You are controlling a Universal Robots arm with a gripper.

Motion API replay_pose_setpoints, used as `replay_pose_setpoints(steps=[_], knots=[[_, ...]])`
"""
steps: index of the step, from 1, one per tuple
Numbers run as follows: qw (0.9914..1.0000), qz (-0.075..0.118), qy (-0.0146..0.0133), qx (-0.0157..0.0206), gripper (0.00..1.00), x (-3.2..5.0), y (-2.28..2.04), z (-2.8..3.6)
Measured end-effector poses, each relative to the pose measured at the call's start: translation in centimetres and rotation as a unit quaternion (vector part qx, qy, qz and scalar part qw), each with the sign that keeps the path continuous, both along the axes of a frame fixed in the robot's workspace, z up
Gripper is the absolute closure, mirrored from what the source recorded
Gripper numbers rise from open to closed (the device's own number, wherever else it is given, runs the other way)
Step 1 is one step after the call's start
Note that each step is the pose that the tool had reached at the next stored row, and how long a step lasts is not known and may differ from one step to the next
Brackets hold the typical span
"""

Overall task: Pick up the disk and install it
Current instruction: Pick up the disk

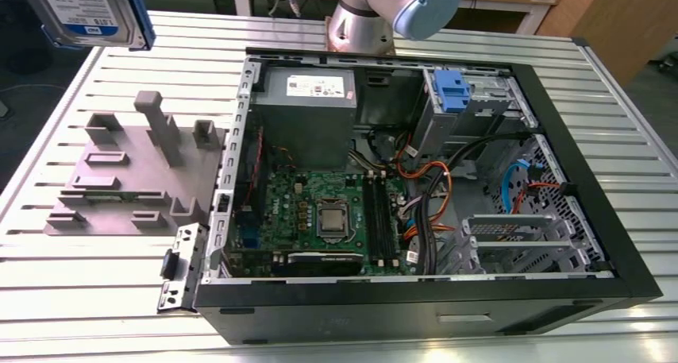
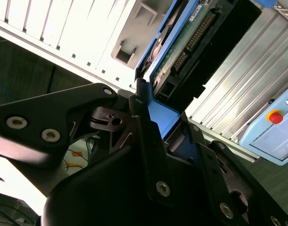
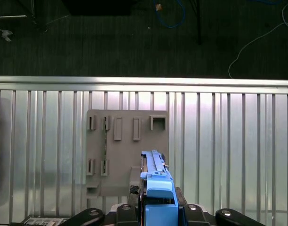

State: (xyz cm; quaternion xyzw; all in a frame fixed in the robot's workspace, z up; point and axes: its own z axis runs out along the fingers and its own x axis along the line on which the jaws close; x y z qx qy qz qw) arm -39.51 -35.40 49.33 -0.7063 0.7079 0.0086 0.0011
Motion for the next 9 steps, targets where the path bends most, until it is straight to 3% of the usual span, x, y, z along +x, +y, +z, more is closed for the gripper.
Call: replay_pose_setpoints(steps=[9], knots=[[1.00000,0.000,0.0001,0.0000,0.64,0.19,0.00,0.01]])
